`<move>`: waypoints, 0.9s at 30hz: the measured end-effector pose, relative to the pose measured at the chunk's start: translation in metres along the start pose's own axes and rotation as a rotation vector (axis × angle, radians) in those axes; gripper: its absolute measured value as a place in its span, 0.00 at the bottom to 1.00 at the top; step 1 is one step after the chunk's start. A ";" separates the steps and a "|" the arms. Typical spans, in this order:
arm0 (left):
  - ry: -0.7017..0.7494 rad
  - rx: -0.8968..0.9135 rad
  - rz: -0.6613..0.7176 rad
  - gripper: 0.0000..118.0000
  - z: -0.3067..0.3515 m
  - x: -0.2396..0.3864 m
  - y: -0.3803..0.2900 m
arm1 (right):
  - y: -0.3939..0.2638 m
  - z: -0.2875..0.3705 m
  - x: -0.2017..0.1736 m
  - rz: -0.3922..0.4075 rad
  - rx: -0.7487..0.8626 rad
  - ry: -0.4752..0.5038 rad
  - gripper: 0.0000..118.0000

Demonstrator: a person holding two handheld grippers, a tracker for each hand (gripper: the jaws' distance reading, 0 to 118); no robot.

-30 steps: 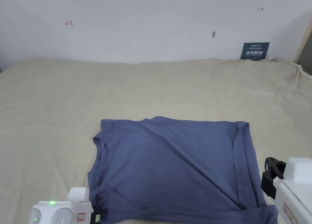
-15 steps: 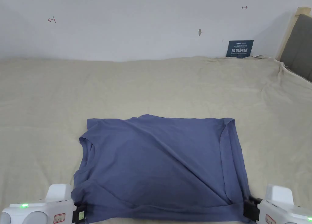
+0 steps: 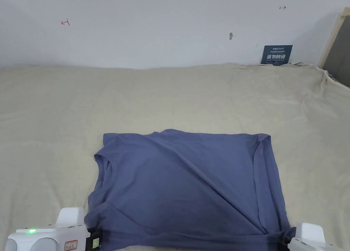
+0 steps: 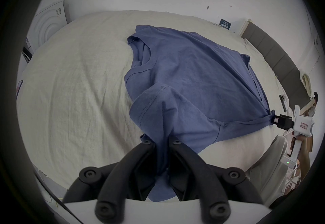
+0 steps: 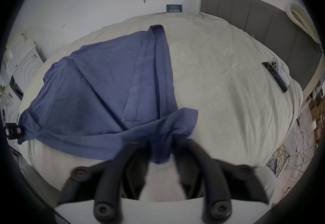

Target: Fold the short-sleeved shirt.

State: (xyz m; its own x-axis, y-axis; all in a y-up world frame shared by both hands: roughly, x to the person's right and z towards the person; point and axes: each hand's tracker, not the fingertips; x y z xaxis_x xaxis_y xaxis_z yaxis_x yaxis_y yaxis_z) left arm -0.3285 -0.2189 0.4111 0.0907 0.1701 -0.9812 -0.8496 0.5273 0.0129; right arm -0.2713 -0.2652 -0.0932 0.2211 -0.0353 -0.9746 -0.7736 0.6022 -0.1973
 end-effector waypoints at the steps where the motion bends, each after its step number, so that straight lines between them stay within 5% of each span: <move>1: -0.001 0.000 0.003 0.09 0.000 0.000 0.000 | -0.001 0.000 -0.002 0.007 0.003 -0.005 0.02; 16: -0.049 0.073 0.057 0.09 0.016 -0.007 0.053 | 0.053 0.053 -0.001 -0.020 0.196 0.039 0.02; 27: -0.017 0.113 -0.027 0.09 -0.010 0.004 0.136 | 0.121 0.022 -0.013 0.004 0.245 0.009 0.02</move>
State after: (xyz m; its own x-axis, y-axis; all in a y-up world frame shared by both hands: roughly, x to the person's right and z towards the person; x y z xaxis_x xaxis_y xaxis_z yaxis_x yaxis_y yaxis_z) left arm -0.4489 -0.1542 0.4069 0.1225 0.1684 -0.9781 -0.7830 0.6220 0.0090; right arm -0.3552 -0.1741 -0.1019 0.2122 -0.0391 -0.9764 -0.6068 0.7779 -0.1630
